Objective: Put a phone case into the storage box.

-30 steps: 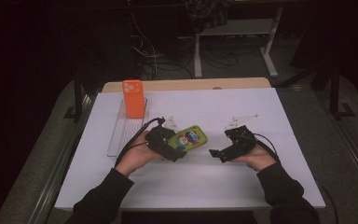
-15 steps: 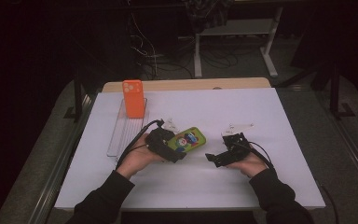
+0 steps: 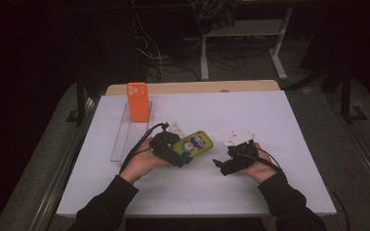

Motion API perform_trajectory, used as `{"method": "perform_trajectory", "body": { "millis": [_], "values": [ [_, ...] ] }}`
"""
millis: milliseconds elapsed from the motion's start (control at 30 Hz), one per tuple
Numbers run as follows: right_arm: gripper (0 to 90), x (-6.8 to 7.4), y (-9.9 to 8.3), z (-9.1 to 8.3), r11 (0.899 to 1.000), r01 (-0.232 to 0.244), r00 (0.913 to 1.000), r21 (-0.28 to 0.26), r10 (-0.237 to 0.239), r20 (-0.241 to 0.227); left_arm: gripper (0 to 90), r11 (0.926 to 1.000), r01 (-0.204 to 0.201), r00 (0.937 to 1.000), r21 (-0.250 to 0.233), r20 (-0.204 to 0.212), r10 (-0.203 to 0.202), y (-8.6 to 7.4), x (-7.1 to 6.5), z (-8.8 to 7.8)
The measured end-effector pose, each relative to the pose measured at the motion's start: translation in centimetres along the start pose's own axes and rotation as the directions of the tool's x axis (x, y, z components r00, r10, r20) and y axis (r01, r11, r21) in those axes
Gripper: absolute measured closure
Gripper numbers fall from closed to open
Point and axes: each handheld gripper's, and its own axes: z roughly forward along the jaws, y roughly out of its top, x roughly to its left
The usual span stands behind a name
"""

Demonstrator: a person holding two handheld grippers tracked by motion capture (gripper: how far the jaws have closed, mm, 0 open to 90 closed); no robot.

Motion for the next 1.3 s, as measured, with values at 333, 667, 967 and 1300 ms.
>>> {"method": "perform_trajectory", "body": {
  "millis": [333, 667, 967, 1300],
  "values": [
    [0.0, 1.1, 0.3, -0.1, 0.984, 0.181, 0.9809, 0.004, -0.181, 0.073, 16.0, 0.9999, 0.01, 0.9999, -0.012, 0.013, -0.01, 0.0, -0.2, 0.2],
    [0.0, 2.3, 0.4, -0.2, 0.932, 0.361, 0.922, 0.004, -0.358, 0.148, 16.0, 1.0, 0.002, 0.9999, -0.007, 0.016, -0.002, 0.0, -0.2, 0.4],
    [0.0, 3.6, 0.4, 0.0, 0.823, 0.566, 0.7949, 0.052, -0.561, 0.23, 16.0, 1.0, 0.007, 0.9997, 0.002, 0.022, -0.007, 0.1, -0.2, 0.4],
    [0.0, 5.2, 0.2, 0.4, 0.673, 0.728, 0.6052, 0.128, -0.72, 0.341, 16.0, 0.9997, -0.013, 0.9998, 0.021, 0.018, 0.013, 0.2, 0.1, 0.1]
  ]
}}
